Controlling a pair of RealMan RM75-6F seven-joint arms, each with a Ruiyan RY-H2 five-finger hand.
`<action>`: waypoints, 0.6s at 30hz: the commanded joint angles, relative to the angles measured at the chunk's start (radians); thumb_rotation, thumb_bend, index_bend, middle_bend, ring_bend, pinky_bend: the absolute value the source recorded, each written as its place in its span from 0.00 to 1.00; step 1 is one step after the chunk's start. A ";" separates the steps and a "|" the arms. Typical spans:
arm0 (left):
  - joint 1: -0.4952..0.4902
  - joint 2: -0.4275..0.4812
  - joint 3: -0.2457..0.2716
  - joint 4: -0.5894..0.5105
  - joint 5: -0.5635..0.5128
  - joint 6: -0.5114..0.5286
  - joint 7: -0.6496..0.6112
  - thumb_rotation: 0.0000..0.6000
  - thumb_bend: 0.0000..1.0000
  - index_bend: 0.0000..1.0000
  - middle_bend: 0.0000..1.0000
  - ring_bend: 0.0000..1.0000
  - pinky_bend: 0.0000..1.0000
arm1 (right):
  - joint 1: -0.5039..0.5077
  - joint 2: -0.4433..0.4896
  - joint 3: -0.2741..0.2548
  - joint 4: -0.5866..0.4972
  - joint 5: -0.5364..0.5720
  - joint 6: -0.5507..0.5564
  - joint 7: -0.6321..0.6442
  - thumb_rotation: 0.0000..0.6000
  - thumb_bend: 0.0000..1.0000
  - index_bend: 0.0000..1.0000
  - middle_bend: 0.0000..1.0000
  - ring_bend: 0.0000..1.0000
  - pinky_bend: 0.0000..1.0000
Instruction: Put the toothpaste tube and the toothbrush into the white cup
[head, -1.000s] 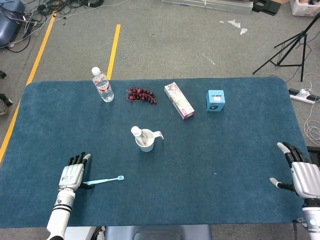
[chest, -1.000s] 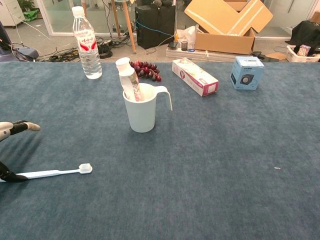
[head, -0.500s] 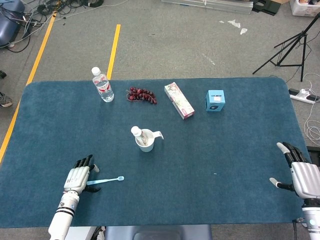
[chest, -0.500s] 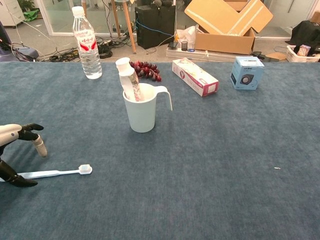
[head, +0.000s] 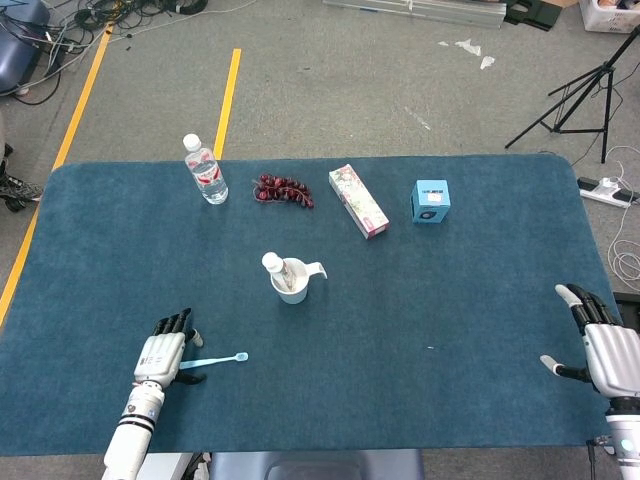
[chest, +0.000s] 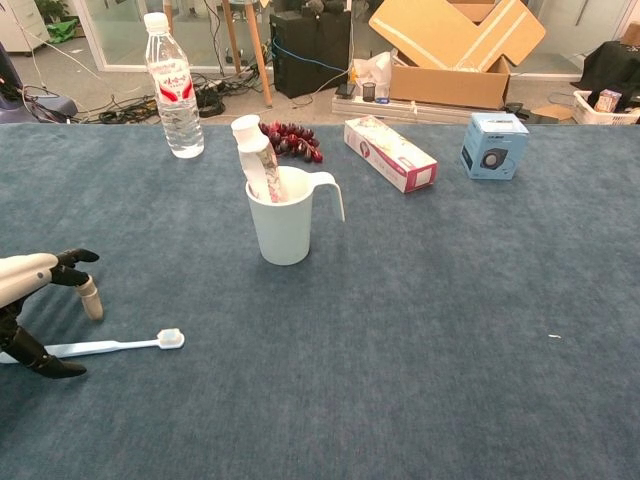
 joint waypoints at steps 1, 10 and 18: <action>0.001 0.001 -0.001 -0.002 0.000 -0.002 -0.001 1.00 0.12 0.39 0.00 0.00 0.02 | 0.000 0.000 0.000 0.000 0.001 0.000 0.000 1.00 0.02 0.14 0.13 0.11 0.37; 0.002 -0.002 -0.001 -0.002 0.004 -0.010 -0.005 1.00 0.22 0.41 0.00 0.00 0.02 | -0.001 0.000 0.001 0.000 0.000 0.001 0.001 1.00 0.02 0.15 0.13 0.11 0.37; 0.005 -0.008 -0.001 0.001 0.005 -0.012 -0.005 1.00 0.24 0.43 0.00 0.00 0.02 | -0.001 0.001 0.000 0.000 -0.001 0.002 0.003 1.00 0.02 0.14 0.13 0.11 0.37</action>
